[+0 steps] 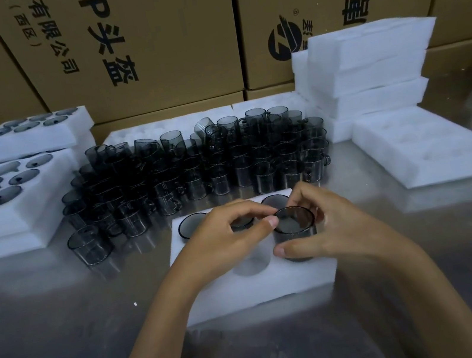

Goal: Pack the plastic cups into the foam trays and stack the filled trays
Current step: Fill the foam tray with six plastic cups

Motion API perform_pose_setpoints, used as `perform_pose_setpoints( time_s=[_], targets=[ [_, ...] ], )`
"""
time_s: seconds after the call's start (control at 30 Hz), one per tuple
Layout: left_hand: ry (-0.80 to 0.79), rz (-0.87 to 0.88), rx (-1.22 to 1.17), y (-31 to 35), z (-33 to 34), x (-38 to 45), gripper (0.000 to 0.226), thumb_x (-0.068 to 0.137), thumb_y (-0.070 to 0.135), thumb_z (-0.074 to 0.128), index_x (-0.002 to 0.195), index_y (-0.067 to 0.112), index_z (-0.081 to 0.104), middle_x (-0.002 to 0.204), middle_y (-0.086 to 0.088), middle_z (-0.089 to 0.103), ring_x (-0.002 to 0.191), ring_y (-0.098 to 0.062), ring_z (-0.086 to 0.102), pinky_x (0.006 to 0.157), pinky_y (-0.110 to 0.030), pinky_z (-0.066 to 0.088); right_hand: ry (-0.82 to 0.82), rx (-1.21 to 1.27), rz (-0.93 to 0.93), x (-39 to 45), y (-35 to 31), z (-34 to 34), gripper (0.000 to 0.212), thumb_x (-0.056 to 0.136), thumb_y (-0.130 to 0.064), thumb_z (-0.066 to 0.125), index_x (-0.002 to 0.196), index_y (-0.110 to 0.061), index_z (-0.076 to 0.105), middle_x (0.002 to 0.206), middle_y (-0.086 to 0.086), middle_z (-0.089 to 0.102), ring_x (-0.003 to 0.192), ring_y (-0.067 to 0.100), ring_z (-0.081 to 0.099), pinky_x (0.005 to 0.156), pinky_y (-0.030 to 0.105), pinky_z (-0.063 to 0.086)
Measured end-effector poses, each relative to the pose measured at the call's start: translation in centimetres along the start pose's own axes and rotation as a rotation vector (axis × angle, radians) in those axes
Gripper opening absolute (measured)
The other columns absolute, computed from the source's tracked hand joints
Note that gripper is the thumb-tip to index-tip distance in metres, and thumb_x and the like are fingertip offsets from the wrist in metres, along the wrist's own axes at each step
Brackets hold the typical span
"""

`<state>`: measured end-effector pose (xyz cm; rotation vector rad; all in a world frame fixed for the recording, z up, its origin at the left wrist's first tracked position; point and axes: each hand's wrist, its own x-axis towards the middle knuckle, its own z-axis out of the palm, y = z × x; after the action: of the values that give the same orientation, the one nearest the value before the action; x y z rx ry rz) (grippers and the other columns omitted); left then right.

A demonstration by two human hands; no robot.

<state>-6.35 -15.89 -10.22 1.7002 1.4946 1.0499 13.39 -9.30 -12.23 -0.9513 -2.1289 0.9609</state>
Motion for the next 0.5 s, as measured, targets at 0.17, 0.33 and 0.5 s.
perform_pose_setpoints(
  time_s=[0.17, 0.33, 0.5],
  targets=[
    [-0.031, -0.004, 0.023, -0.4, -0.2, 0.1, 0.015, 0.091, 0.028, 0.068, 0.104, 0.026, 0.076, 0.104, 0.012, 0.070, 0.101, 0.000, 0.063, 0.090, -0.019, 0.048, -0.028, 0.056, 0.052, -0.3, 0.3, -0.2, 0.054, 0.059, -0.073, 0.076, 0.093, -0.033, 0.064, 0.101, -0.021, 0.055, 0.108, 0.002, 0.047, 0.082, 0.019, 0.036],
    [-0.014, 0.053, 0.026, -0.4, 0.1, 0.1, 0.015, 0.092, 0.028, 0.068, 0.105, 0.028, 0.076, 0.104, 0.010, 0.067, 0.102, -0.006, 0.063, 0.093, -0.025, 0.049, 0.018, 0.192, 0.112, 0.0, 1.0, -0.8, 0.033, 0.070, -0.065, 0.066, 0.087, -0.039, 0.074, 0.117, -0.027, 0.055, 0.127, 0.003, 0.043, 0.108, 0.032, 0.037],
    [-0.036, 0.115, 0.074, -0.3, 0.8, 0.1, 0.018, 0.091, 0.024, 0.070, 0.108, 0.024, 0.075, 0.113, 0.010, 0.066, 0.113, -0.003, 0.058, 0.100, -0.021, 0.043, -0.100, 0.117, 0.122, -0.2, 2.1, -0.8, 0.029, 0.078, -0.058, 0.070, 0.099, -0.038, 0.070, 0.143, -0.031, 0.039, 0.143, -0.005, 0.024, 0.118, 0.038, 0.026]
  ],
)
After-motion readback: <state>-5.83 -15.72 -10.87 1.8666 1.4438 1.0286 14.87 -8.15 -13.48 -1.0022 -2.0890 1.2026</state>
